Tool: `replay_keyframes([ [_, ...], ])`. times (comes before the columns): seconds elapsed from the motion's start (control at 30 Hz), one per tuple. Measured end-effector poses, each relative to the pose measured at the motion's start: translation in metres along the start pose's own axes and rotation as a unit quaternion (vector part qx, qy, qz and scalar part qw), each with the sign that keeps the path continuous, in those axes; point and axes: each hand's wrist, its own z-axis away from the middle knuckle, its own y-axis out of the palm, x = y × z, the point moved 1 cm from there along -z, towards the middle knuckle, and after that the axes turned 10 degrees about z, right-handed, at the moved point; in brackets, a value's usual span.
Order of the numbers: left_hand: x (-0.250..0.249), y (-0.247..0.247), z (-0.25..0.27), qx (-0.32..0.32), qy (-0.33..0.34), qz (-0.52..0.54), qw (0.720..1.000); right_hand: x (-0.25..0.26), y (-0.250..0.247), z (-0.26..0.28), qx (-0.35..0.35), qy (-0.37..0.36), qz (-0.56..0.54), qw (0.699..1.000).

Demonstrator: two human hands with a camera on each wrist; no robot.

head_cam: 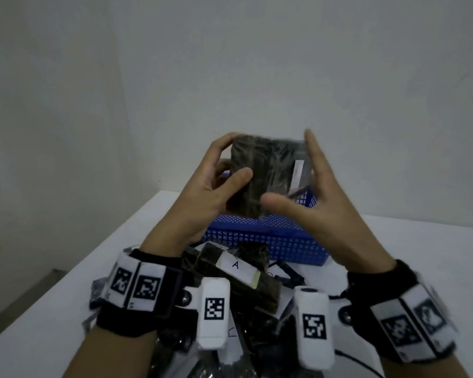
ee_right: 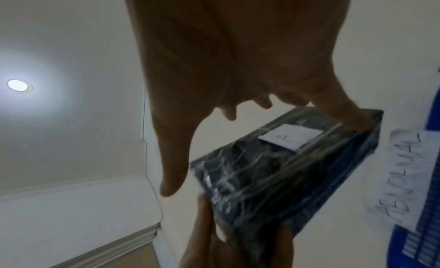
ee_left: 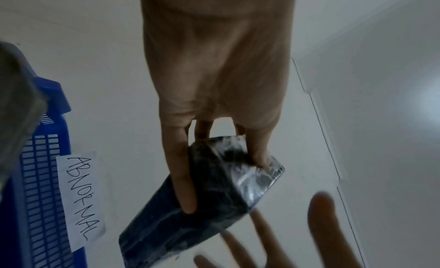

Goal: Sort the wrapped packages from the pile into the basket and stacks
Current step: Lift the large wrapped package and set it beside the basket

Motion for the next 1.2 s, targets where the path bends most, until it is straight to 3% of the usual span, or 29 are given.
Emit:
replay_keyframes([
  [0.23, 0.005, 0.007, 0.002, 0.003, -0.086, 0.063, 0.994, -0.015, 0.009, -0.003, -0.068, -0.076, -0.043, 0.994],
  [0.37, -0.004, 0.003, 0.004, 0.017, -0.146, 0.033, 0.989, -0.017, 0.004, -0.003, -0.020, -0.126, -0.039, 0.991],
  [0.47, -0.003, 0.003, 0.004, 0.005, -0.138, 0.030, 0.990, -0.008, 0.005, -0.001, 0.040, -0.153, -0.105, 0.982],
  [0.57, 0.001, -0.003, 0.001, 0.009, -0.132, 0.027, 0.991, -0.007, 0.004, -0.005, 0.008, -0.058, -0.226, 0.972],
  [0.63, 0.005, -0.005, 0.000, 0.027, -0.115, 0.004, 0.993, -0.011, 0.004, -0.008, -0.023, 0.048, -0.233, 0.971],
  [0.7, 0.008, -0.002, 0.001, 0.055, -0.098, -0.007, 0.994, -0.015, 0.002, -0.007, -0.006, 0.127, -0.254, 0.959],
  [0.8, 0.010, 0.005, 0.002, 0.084, -0.072, -0.040, 0.993, -0.016, 0.000, -0.007, -0.029, 0.146, -0.282, 0.948],
  [0.93, 0.005, 0.012, 0.000, 0.037, -0.029, -0.075, 0.996, -0.020, -0.001, -0.006, -0.074, 0.097, -0.201, 0.972],
  [1.07, -0.014, 0.006, 0.004, -0.033, 0.023, -0.020, 0.999, -0.029, -0.016, -0.002, -0.001, 0.009, -0.063, 0.998],
  [1.2, -0.030, 0.004, 0.008, -0.045, 0.010, 0.101, 0.994, -0.026, -0.019, 0.000, 0.070, -0.087, 0.004, 0.994],
])
